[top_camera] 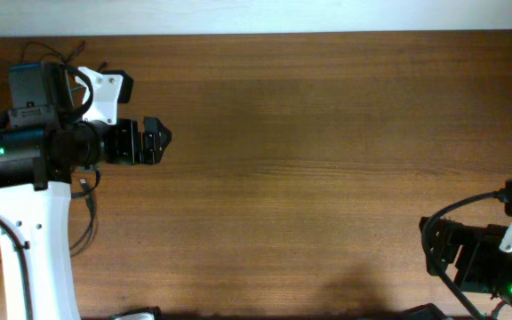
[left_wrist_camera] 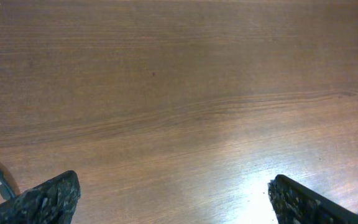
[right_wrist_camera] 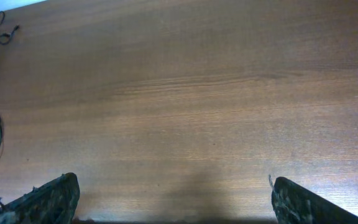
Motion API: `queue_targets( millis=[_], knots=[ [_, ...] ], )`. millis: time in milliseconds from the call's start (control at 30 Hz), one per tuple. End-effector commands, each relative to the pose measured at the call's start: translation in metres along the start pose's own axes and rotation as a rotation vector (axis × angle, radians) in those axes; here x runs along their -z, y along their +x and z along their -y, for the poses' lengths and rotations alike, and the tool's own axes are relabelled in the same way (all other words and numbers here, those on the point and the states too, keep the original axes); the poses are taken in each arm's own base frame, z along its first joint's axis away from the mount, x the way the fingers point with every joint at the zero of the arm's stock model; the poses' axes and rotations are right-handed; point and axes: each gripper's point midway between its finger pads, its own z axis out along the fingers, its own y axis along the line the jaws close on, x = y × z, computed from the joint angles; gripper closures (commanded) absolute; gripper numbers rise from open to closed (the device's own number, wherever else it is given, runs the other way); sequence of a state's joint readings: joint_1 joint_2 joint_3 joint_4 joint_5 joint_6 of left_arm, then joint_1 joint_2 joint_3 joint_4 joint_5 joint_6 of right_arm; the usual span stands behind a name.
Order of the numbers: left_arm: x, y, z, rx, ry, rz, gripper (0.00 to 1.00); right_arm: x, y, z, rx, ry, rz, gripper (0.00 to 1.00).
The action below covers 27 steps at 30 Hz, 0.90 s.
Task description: Untangle cables
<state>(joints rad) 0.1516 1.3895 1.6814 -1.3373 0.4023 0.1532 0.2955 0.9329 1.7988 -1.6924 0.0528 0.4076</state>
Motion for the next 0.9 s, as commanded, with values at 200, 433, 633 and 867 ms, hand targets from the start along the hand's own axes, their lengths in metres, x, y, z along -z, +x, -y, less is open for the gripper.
queue_targets(
  millis=[200, 433, 633, 867],
  knots=[
    [0.006, -0.004, 0.002, -0.017, -0.009, 0.020, 0.01, -0.006, -0.002, 0.032, 0.004, 0.164, 0.031, 0.02],
    [0.006, -0.004, 0.002, -0.017, -0.009, 0.020, 0.01, -0.043, 0.019, 0.033, 0.214, 0.083, 0.138, 0.02],
    [0.006, -0.004, 0.002, -0.017, -0.009, 0.020, 0.01, -0.097, 0.037, 0.046, 0.271, 0.066, 0.367, 0.02],
    [0.006, -0.004, 0.002, -0.017, -0.009, 0.020, 0.01, -0.145, 0.041, 0.046, 0.298, 0.008, 0.538, 0.02]
  ],
)
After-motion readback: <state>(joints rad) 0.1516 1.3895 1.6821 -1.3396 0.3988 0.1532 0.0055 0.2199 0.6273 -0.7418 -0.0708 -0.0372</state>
